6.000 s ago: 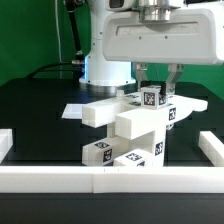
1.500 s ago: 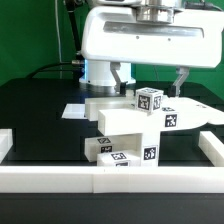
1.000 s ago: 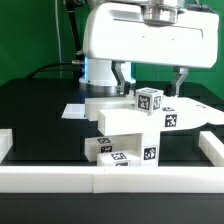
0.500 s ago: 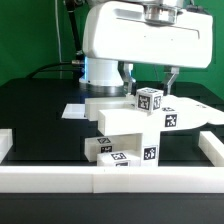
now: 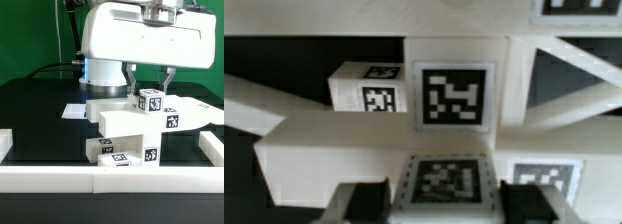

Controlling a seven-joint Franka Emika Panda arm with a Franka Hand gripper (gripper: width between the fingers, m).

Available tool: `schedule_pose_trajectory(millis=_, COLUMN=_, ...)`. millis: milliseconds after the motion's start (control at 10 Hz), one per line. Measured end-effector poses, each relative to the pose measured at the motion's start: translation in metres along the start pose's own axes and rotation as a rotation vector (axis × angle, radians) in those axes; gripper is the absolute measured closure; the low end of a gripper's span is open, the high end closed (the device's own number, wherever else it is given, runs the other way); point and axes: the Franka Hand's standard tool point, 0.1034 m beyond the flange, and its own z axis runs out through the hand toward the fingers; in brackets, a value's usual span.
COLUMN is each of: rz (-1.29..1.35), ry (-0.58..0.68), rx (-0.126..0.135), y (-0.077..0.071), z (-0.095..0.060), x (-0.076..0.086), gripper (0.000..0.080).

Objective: Assemble chair

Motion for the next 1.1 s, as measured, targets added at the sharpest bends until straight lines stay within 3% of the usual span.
schedule_pose_trajectory(millis=500, rz=0.385, ry=0.001, rx=0.0, y=0.0, z=0.0, x=0.0, gripper=0.0509)
schedule_pose_trajectory(millis=800, rz=0.437, ry=0.001, rx=0.0, y=0.0, z=0.0, x=0.0, gripper=0.0507)
schedule_pose_trajectory(millis=1000, rz=0.444, ry=0.008, rx=0.013, y=0.0, z=-0.01, x=-0.002, gripper=0.0196)
schedule_pose_trajectory(millis=1100, rz=0.452, ry=0.009, rx=0.022, y=0.001, z=-0.017, x=-0.007, gripper=0.0164)
